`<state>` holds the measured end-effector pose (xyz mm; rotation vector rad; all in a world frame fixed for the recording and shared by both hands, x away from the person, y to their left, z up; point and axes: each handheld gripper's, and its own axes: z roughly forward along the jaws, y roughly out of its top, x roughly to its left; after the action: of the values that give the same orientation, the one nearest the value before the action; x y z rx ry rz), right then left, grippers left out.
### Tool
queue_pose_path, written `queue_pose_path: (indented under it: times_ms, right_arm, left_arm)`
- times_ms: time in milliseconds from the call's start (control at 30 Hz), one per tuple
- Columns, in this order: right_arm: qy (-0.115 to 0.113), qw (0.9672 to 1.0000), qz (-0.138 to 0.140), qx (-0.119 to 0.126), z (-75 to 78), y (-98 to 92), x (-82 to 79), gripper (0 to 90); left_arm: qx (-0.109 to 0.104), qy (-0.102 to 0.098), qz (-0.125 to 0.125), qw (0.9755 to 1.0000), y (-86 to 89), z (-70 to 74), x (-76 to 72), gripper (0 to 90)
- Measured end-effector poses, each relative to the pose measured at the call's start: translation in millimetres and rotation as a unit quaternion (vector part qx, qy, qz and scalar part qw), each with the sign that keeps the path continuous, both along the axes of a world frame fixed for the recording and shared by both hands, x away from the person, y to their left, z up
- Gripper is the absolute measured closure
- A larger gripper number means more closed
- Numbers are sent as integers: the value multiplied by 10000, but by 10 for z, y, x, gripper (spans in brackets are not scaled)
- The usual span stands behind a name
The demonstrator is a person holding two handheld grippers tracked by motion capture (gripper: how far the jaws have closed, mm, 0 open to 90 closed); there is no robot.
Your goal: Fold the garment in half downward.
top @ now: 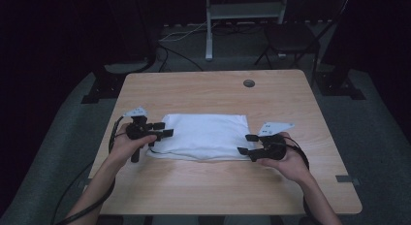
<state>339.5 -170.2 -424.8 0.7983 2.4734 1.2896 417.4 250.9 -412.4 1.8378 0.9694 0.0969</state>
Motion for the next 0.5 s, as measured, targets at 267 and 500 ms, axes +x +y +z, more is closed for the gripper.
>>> queue_pose_path:
  times_ms: [267,500]
  right_arm:
    - [240,9993,13,-285,-176,58,42,388]
    - [255,9992,31,-314,-189,37,28,383]
  left_arm:
    - [15,778,282,9966,-120,-236,429,376]
    - [71,822,536,9951,-71,-264,503,378]
